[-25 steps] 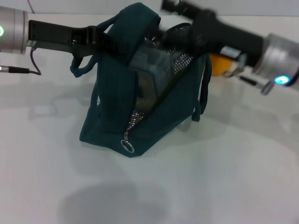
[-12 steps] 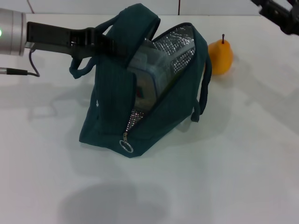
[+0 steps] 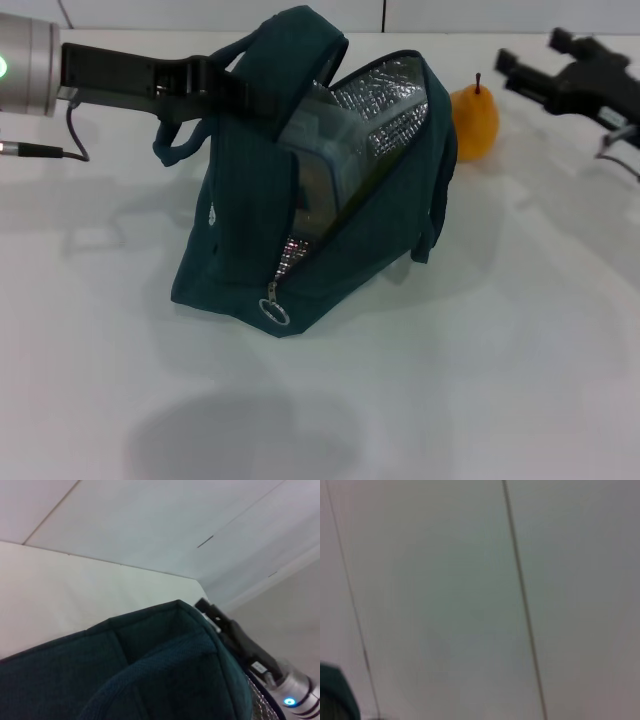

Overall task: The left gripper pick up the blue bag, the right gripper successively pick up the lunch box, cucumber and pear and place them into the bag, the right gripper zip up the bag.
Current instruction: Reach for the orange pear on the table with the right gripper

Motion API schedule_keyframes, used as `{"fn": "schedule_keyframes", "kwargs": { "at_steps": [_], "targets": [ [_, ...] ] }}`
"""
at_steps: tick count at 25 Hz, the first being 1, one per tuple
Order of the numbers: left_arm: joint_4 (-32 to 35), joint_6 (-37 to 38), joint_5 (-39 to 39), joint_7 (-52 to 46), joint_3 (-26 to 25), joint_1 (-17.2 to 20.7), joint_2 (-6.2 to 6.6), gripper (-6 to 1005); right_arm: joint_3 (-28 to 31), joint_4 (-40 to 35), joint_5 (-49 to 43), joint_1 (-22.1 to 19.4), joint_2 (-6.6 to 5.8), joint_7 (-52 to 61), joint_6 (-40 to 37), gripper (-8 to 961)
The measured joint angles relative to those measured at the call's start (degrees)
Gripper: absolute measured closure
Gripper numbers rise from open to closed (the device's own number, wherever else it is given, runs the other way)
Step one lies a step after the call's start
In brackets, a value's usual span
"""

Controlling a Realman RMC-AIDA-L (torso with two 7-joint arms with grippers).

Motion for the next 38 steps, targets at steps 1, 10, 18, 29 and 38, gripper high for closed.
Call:
{"fn": "schedule_keyframes", "kwargs": {
  "at_steps": [1,10,18,29,38],
  "targets": [
    [0.0,0.0,0.0,0.0,0.0,-0.1,0.0,958,-0.4,0.9,-0.3,0.9,0.02,0.2,0.7,78],
    [0.0,-0.3,0.0,0.0,0.0,-1.1,-0.24,957,-2.5,7.0,-0.7,7.0,0.67,0.3,4.5,81],
    [0.0,-0.4,0.0,0.1,0.0,-1.1,-0.43,957,-4.7,7.0,-0.4,8.5,0.91,0.0,6.9,84],
    [0.0,-0.3,0.0,0.3,0.0,-1.2,-0.37,957,-5.3,6.7,-0.7,8.7,0.87,-0.2,8.8,169],
    [0.0,-0.3,0.3,0.4,0.0,-1.2,-0.24,957,-5.3,6.2,-0.6,8.8,0.87,-0.7,8.9,434]
  ]
}}
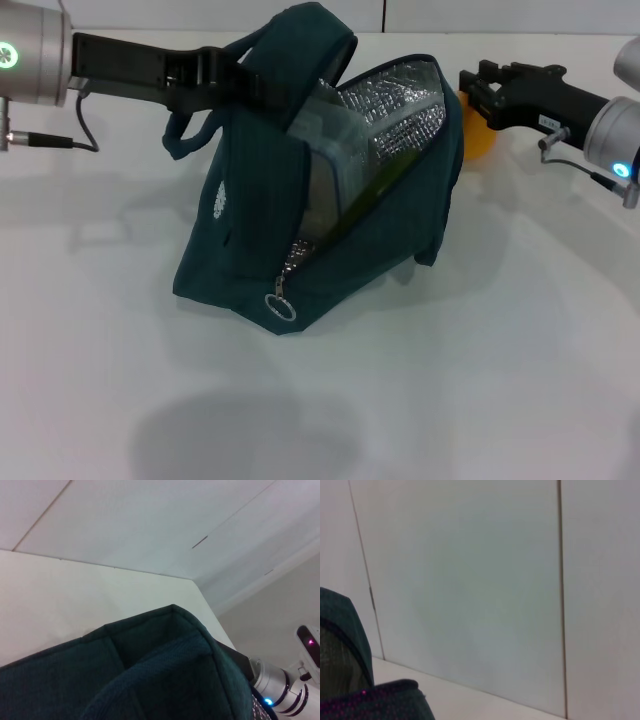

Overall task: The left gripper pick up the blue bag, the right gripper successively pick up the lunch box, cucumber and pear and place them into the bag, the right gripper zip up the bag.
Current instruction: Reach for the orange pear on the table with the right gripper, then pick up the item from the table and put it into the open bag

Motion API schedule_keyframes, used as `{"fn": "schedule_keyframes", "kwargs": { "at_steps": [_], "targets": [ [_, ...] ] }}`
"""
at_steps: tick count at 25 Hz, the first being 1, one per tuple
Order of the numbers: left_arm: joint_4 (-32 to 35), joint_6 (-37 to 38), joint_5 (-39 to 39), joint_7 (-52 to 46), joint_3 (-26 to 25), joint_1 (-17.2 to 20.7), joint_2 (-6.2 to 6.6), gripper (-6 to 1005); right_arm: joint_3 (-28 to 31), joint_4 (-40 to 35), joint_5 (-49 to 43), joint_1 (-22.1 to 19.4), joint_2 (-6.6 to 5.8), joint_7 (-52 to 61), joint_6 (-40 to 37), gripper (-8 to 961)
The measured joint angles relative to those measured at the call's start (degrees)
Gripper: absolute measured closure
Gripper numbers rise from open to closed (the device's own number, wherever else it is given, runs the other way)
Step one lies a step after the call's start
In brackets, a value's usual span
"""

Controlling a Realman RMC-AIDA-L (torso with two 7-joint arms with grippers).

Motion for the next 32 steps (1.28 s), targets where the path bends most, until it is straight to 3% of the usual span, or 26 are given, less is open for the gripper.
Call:
{"fn": "schedule_keyframes", "kwargs": {
  "at_steps": [2,8,22,32],
  "targets": [
    [0.0,0.0,0.0,0.0,0.0,0.0,0.04,957,0.0,-0.1,-0.1,0.0,0.0,-0.2,0.0,677],
    [0.0,0.0,0.1,0.1,0.0,0.0,0.07,957,0.0,-0.1,-0.1,0.0,0.0,-0.4,1.1,897],
    [0.0,0.0,0.1,0.2,0.0,0.3,0.08,957,0.9,-1.7,0.6,-1.1,-0.03,-0.4,0.8,924],
    [0.0,0.0,0.3,0.3,0.0,1.7,0.7,957,4.5,-15.5,1.1,-9.2,-1.36,5.8,-4.4,924]
  ]
}}
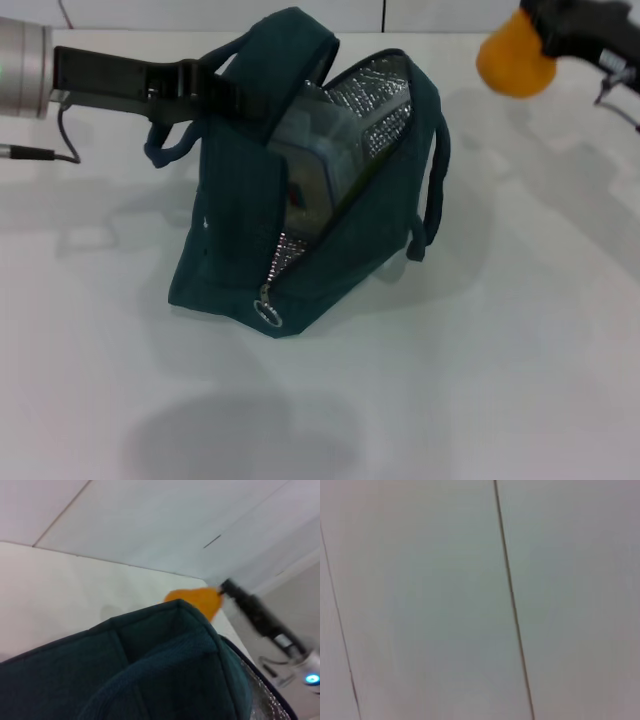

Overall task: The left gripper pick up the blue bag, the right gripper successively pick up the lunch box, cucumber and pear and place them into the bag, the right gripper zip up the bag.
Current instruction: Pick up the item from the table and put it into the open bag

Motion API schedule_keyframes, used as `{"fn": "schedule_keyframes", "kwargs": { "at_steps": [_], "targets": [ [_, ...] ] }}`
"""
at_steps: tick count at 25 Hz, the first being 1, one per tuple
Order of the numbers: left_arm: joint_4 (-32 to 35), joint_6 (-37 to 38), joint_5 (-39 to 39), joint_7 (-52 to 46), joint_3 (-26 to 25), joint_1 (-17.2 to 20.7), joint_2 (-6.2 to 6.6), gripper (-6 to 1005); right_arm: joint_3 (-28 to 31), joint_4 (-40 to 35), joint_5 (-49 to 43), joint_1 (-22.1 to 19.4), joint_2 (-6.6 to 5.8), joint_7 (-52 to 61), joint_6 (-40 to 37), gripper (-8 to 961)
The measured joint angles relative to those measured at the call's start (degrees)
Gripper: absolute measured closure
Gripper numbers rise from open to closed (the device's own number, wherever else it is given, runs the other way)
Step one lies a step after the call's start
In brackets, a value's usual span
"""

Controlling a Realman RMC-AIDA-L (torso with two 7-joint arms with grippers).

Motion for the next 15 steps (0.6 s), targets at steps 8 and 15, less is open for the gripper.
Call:
{"fn": "schedule_keyframes", "kwargs": {
  "at_steps": [8,15],
  "targets": [
    [0.0,-0.1,0.0,0.6,-0.3,0.2,0.1,957,0.9,-7.5,-1.3,0.0,-0.9,8.5,-7.4,923],
    [0.0,-0.2,-0.2,0.6,-0.3,-0.2,0.09,957,-1.4,-7.6,-6.6,5.4,0.81,13.4,-11.8,923]
  ]
}}
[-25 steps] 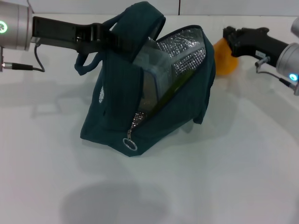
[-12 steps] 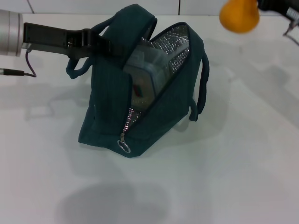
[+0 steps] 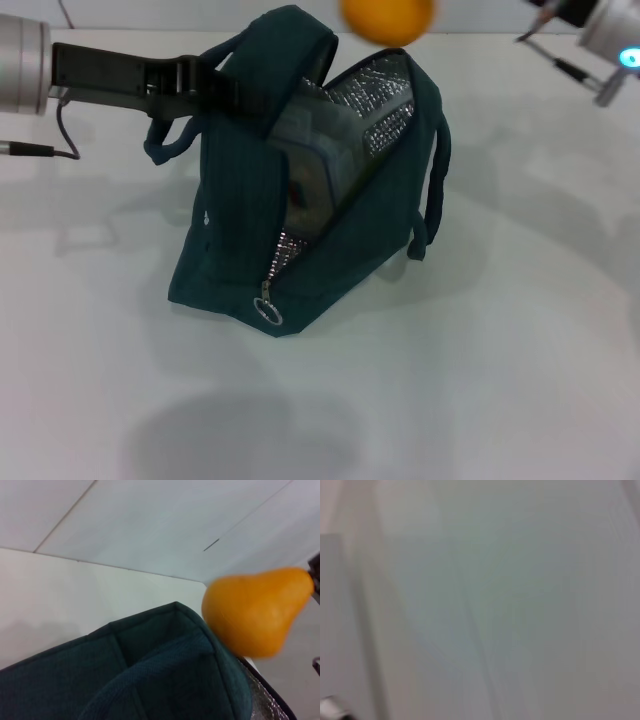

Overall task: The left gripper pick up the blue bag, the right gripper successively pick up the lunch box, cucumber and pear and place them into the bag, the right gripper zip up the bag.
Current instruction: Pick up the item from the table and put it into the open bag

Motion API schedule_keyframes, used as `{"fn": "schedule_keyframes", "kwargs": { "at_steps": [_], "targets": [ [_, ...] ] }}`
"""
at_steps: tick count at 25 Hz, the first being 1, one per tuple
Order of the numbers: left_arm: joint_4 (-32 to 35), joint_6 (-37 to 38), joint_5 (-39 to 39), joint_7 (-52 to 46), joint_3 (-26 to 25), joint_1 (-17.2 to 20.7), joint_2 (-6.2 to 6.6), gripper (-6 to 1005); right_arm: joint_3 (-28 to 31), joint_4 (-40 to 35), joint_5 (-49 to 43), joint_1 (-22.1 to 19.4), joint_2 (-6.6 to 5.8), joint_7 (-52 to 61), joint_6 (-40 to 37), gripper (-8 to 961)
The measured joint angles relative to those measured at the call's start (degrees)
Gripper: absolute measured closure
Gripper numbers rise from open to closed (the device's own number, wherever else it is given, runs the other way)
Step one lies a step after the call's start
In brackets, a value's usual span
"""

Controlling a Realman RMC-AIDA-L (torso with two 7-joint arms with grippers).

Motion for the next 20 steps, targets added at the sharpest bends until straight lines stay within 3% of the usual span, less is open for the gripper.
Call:
{"fn": "schedule_keyframes", "kwargs": {
  "at_steps": [8,20],
  "targets": [
    [0.0,0.0,-0.2,0.0,0.1,0.0,-0.01,957,-8.5,-0.8,0.3,3.3,0.17,3.3,-1.2,923],
    [0.0,0.0,-0.3,0.0,0.3,0.0,-0.02,957,-15.7,-0.3,0.7,2.5,0.55,4.9,-2.8,923]
  ]
}}
